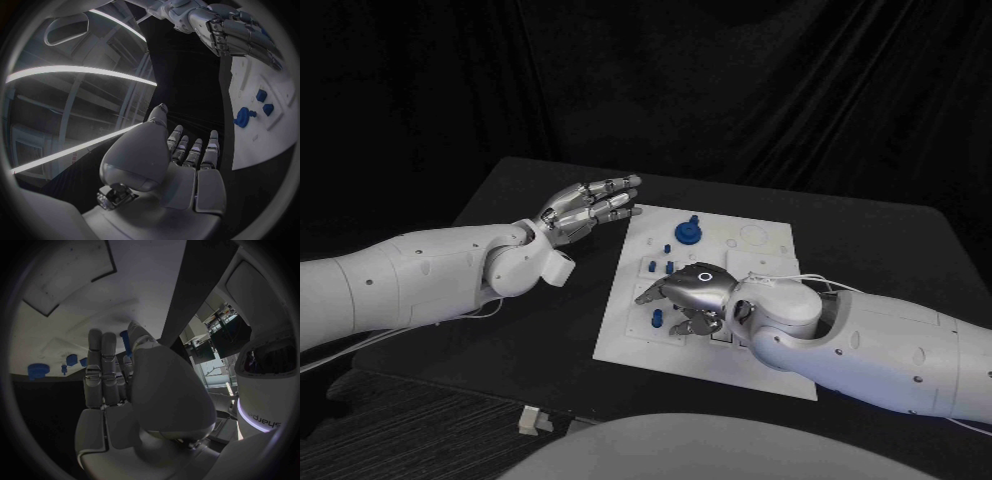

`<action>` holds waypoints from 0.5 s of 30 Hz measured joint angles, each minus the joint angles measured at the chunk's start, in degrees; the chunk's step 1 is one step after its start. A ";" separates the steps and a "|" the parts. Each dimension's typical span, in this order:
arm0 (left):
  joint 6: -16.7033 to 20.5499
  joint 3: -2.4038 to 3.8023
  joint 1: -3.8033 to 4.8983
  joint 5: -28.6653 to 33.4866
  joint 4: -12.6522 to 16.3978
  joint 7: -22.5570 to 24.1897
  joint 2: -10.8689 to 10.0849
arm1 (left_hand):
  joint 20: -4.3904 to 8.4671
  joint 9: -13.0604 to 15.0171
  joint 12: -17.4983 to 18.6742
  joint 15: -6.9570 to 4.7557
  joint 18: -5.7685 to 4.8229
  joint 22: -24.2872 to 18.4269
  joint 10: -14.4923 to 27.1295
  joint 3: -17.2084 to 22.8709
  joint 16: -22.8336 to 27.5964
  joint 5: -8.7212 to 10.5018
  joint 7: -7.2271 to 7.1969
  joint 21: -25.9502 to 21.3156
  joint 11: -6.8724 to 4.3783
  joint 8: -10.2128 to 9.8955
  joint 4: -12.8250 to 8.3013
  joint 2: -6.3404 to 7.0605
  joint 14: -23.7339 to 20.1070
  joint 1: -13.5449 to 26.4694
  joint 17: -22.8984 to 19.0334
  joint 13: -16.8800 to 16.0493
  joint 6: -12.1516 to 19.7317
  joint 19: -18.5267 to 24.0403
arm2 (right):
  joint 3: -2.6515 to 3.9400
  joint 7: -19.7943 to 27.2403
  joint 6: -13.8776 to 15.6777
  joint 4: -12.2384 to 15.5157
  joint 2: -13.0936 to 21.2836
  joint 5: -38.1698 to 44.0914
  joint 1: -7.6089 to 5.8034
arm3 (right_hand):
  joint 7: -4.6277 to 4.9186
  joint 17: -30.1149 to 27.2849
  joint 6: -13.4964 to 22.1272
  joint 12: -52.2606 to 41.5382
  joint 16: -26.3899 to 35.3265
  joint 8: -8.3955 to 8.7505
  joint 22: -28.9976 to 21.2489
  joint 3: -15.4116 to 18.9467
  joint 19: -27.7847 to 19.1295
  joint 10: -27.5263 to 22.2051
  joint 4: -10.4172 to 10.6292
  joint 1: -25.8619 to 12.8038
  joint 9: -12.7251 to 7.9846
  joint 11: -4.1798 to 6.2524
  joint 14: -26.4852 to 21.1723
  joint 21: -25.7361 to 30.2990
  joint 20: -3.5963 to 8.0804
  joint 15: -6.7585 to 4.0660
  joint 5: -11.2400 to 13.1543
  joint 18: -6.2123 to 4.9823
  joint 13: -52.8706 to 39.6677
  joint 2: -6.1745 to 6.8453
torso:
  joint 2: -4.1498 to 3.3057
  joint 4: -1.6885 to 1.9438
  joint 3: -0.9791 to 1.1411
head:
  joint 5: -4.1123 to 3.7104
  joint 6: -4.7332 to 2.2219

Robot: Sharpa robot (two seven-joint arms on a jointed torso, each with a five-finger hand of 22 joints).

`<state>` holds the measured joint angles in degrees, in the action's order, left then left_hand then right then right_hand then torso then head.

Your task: Assemble the parts on the task board

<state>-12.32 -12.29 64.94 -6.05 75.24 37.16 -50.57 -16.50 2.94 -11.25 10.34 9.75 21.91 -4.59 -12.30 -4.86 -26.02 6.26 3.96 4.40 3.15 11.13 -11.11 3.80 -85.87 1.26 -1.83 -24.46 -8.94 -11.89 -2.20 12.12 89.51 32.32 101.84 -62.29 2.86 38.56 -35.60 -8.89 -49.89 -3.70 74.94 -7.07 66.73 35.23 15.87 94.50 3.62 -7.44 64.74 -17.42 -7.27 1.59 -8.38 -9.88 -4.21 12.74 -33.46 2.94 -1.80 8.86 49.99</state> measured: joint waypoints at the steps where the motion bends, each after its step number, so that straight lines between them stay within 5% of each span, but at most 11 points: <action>1: 0.00 0.00 0.00 0.00 0.00 0.00 -0.04 | 0.00 0.00 0.00 0.00 0.00 0.00 0.00 0.00 0.00 0.00 0.00 0.00 0.00 0.00 0.00 0.00 0.00 0.00 0.00 0.00 0.00 0.00 | 0.00 0.02 0.64 0.69 0.83 0.10 -0.03 | 0.00 -0.11 0.00 -0.31 0.00 0.00 0.00 0.22 0.00 -0.19 0.50 0.18 0.00 -0.02 0.00 0.00 0.00 0.00 0.00 0.00 -0.06 -0.02 | 0.00 0.00 0.00 | -0.07 0.00; 6: 0.00 0.00 -0.02 0.00 0.04 -0.03 -0.25 | 0.00 0.00 0.00 0.00 0.00 0.00 0.00 0.00 0.00 0.00 0.00 0.00 0.00 0.00 0.00 0.00 0.00 0.00 0.00 0.00 0.00 0.00 | -0.20 0.67 6.19 5.01 6.16 0.27 -2.33 | 0.94 -0.51 -2.37 -3.10 -0.29 -0.40 -0.01 -0.31 0.16 -0.27 0.86 1.64 0.24 -0.11 0.14 0.00 0.12 -0.13 -0.39 0.00 -0.56 -0.88 | 0.00 -0.01 0.01 | -0.64 0.00; 10: 0.00 0.00 -0.03 0.00 0.04 -0.03 -0.35 | 0.00 0.00 0.00 0.00 0.00 0.00 0.00 0.00 0.00 0.00 0.00 0.00 0.00 0.00 0.00 0.00 0.00 0.00 0.00 0.00 0.00 0.00 | 0.00 2.11 12.84 9.14 11.80 -1.34 -6.68 | 2.93 -0.78 -6.77 -9.23 -1.44 -1.51 -0.01 -2.11 1.37 2.86 -1.45 3.43 0.74 0.57 0.83 -0.61 0.93 -0.83 -2.87 0.01 -2.12 -3.37 | 0.00 0.00 0.03 | -1.38 0.00; 12: 0.00 0.00 -0.03 0.00 0.03 -0.02 -0.36 | 0.00 0.00 0.00 0.00 0.00 0.00 0.00 0.00 0.00 0.00 0.00 0.00 0.00 0.00 0.00 0.00 0.00 0.00 0.00 0.00 0.00 0.00 | -0.03 2.82 15.38 10.98 14.65 -2.94 -8.87 | 3.71 -0.79 -9.73 -15.06 -2.12 -2.69 -0.01 -2.52 1.58 8.59 -2.88 2.91 1.20 0.79 1.26 -1.56 1.14 -1.04 -4.12 0.01 -4.31 -4.46 | 0.01 0.00 0.03 | -1.82 0.00; 15: 0.01 0.00 -0.03 0.00 -0.03 0.00 -0.32 | 0.00 0.00 0.00 0.00 -0.01 0.01 0.00 0.00 0.00 0.00 0.00 0.00 0.00 0.00 0.00 0.00 0.00 0.00 0.00 0.00 0.00 0.00 | 0.04 3.27 17.69 12.45 18.89 -6.19 -12.18 | 4.41 -1.54 -14.23 -27.07 -2.12 -4.36 -0.01 -2.37 1.43 15.44 -3.02 -0.60 2.09 2.97 1.26 -1.88 1.29 -1.04 -4.33 0.01 -10.53 -6.15 | 0.03 0.03 0.03 | -2.63 0.00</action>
<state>-12.31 -12.30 64.91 -6.05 75.21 37.16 -50.88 -16.50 2.94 -11.25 10.34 9.75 21.92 -4.60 -12.30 -4.86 -26.02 6.26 3.96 4.40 3.15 11.13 -11.11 3.81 -85.87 1.26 -1.83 -24.47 -8.94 -11.85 1.07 29.80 101.96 51.21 95.65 -74.47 7.26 37.01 -49.83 -35.96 -52.01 -8.06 74.92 -9.43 68.16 50.67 12.85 93.90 5.70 -4.47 65.99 -19.30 -5.98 0.55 -12.71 -9.87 -14.74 6.59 -33.44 2.98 -1.77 6.23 49.99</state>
